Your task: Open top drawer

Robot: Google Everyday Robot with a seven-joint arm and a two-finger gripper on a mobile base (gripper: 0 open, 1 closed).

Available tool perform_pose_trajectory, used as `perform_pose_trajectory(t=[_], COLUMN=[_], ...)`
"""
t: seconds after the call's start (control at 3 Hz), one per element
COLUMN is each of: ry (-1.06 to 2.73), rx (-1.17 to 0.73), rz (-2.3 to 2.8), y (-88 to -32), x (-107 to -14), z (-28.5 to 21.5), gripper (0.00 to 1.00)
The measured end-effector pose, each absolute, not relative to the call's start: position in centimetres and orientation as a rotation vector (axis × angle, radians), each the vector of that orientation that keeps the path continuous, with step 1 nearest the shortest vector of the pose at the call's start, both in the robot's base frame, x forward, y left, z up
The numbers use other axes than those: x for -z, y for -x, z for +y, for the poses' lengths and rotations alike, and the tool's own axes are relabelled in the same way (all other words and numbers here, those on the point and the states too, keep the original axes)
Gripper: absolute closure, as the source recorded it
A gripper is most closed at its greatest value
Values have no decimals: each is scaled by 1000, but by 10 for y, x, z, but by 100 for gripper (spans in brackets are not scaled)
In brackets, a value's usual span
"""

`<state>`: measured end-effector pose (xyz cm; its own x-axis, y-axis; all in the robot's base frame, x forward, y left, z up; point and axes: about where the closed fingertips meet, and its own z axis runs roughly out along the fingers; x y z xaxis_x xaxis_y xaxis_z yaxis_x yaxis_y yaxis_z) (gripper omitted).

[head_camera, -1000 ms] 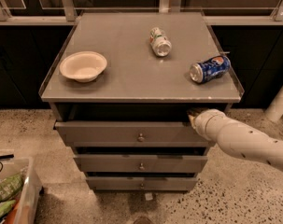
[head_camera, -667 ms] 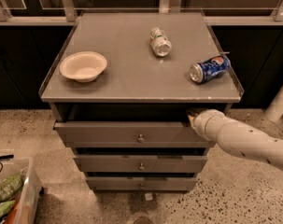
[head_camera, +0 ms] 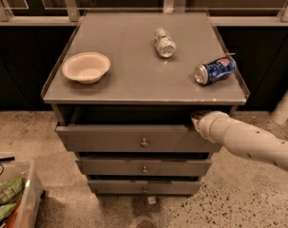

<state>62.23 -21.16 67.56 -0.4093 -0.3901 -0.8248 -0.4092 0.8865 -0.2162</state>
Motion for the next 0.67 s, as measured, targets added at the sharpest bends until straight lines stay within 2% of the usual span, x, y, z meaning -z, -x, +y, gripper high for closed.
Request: perform_pose_trajectory(t=[0.67], ry=[656], rx=[-55], rz=[2059], y=[-621], x=[-672], z=[-205], gripper=[100])
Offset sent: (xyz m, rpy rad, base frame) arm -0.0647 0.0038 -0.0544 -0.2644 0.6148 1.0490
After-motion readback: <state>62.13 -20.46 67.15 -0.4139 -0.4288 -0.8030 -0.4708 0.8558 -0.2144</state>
